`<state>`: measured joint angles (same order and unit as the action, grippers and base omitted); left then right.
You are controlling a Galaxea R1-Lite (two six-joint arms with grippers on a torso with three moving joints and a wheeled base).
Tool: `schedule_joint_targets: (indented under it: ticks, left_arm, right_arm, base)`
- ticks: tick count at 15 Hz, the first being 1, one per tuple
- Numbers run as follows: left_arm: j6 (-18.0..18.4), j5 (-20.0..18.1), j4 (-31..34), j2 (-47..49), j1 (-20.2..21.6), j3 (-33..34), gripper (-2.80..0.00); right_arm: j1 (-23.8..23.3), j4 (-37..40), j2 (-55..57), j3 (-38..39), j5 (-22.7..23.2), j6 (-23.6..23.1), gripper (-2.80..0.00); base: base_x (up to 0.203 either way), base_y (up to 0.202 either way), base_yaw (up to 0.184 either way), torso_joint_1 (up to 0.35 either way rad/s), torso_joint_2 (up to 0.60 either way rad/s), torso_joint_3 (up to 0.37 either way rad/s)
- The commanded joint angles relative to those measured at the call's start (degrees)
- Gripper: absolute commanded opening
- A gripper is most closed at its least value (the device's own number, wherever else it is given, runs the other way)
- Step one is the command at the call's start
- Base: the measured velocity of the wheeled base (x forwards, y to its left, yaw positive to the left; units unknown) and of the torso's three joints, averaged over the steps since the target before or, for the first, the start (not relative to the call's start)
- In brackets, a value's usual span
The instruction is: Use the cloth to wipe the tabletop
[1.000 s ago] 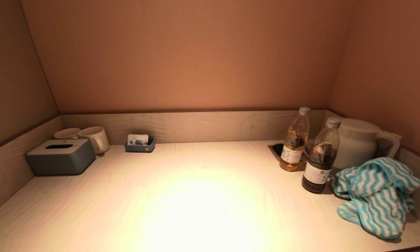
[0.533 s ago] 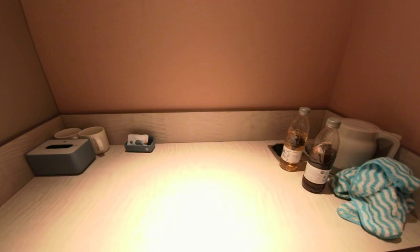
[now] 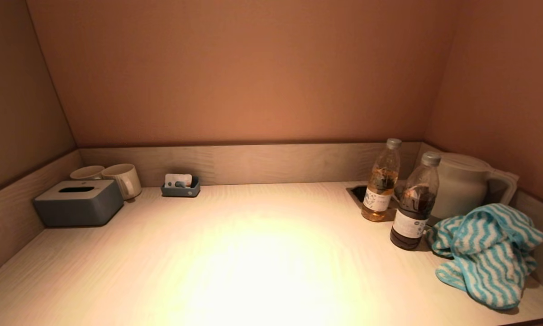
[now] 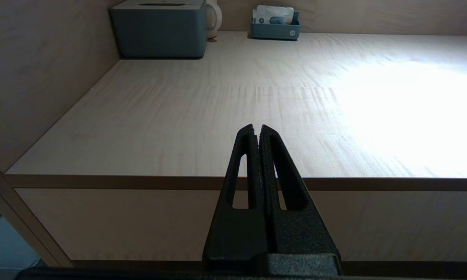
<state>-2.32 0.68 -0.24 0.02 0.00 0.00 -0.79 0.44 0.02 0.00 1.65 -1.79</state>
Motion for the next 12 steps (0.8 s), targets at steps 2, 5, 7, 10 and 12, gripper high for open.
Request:
schedule_joint_targets:
  ticks: [2,5,7,10,12]
  left_arm:
    - [-0.1,0.0,0.0,0.0,0.0,0.0,-2.8]
    - [-0.1,0.0,0.0,0.0,0.0,0.0,-2.8]
    - [-0.1,0.0,0.0,0.0,0.0,0.0,-2.8]
    - [-0.1,0.0,0.0,0.0,0.0,0.0,-2.8]
    - [-0.1,0.0,0.0,0.0,0.0,0.0,-2.8]
  right_arm:
    - [0.0,0.0,0.0,0.0,0.0,0.0,-2.8]
    - [0.0,0.0,0.0,0.0,0.0,0.0,-2.8]
    - [0.0,0.0,0.0,0.0,-0.1,0.3,-2.8]
    - [0.0,0.0,0.0,0.0,-0.6,1.2,-2.8]
    - [0.0,0.0,0.0,0.0,-0.7,1.4,-2.8]
  base:
    - [0.0,0.0,0.0,0.0,0.0,0.0]
    - [0.0,0.0,0.0,0.0,0.0,0.0]
    - [0.0,0.0,0.0,0.0,0.0,0.0]
    - [0.0,0.0,0.0,0.0,0.0,0.0]
    - [0.0,0.0,0.0,0.0,0.0,0.0]
